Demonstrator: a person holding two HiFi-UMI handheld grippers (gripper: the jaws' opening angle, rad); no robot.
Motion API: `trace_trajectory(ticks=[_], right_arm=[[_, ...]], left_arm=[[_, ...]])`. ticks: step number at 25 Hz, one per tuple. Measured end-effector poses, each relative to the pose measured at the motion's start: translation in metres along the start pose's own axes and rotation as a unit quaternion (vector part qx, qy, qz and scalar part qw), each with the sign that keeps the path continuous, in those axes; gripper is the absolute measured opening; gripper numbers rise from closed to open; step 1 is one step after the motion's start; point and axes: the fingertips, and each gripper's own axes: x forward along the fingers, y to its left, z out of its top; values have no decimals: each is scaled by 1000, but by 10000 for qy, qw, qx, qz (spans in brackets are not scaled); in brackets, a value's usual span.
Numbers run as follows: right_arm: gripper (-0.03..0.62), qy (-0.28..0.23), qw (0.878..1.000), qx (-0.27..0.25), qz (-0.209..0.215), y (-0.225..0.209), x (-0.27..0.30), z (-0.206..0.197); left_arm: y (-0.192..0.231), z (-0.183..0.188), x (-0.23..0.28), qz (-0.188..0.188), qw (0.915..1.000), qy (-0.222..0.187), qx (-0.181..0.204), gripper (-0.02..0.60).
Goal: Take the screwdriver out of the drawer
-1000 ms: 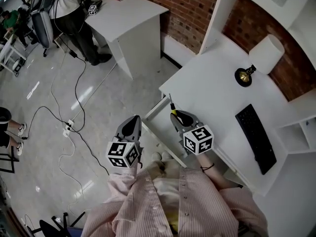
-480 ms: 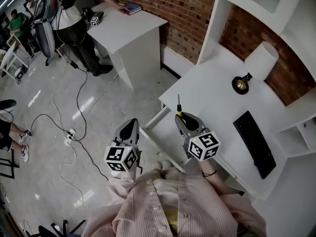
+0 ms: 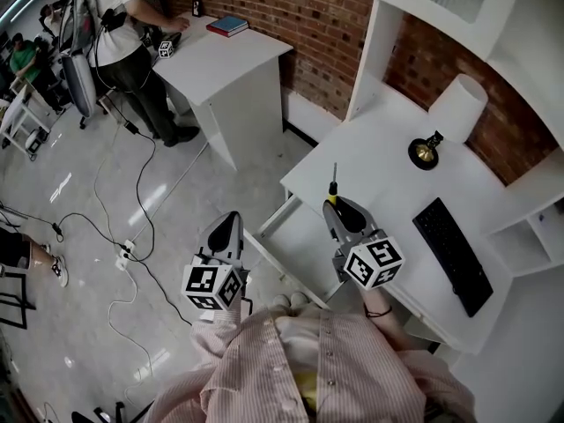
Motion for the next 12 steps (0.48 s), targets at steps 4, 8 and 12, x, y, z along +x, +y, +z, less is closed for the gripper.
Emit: trace_trajectory(ticks=[4, 8, 12], right_arm=[[78, -174, 9998, -21, -94, -3, -6, 11], [78, -320, 9993, -45, -162, -5, -12, 21], [78, -454, 9987, -75, -219, -7, -17, 30]], left_arm=[[1, 11, -4, 14, 9999, -132, 36, -2], [0, 22, -9, 31, 9996, -273, 94, -2], [1, 32, -13, 69, 9991, -394, 129, -2]])
